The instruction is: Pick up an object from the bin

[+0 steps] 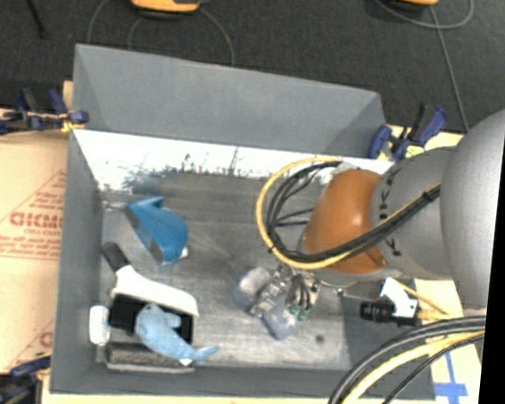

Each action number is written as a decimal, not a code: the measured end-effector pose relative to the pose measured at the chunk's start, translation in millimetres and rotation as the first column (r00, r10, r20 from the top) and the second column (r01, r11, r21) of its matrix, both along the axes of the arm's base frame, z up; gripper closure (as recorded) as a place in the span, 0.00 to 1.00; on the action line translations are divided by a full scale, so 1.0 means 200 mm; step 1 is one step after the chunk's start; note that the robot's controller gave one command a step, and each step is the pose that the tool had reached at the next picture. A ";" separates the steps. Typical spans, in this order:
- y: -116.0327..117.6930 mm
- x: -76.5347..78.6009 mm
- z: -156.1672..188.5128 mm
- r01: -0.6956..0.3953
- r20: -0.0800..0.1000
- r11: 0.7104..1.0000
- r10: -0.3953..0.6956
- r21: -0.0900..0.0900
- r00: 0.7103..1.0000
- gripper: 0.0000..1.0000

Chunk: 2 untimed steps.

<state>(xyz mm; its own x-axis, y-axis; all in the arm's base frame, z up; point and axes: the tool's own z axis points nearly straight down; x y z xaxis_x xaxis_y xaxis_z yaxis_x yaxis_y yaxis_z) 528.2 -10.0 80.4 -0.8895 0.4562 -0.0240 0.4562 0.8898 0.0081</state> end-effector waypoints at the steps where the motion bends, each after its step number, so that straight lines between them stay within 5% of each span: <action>1: 0.00 0.00 0.00 0.001 0.000 1.000 -0.001 0.000 1.000 1.00; 2: 0.00 0.00 0.02 -0.001 -0.012 1.000 0.001 0.002 1.000 1.00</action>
Offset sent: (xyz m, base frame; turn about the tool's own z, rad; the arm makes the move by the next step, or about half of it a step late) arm 0.0002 0.0001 0.0268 -0.0001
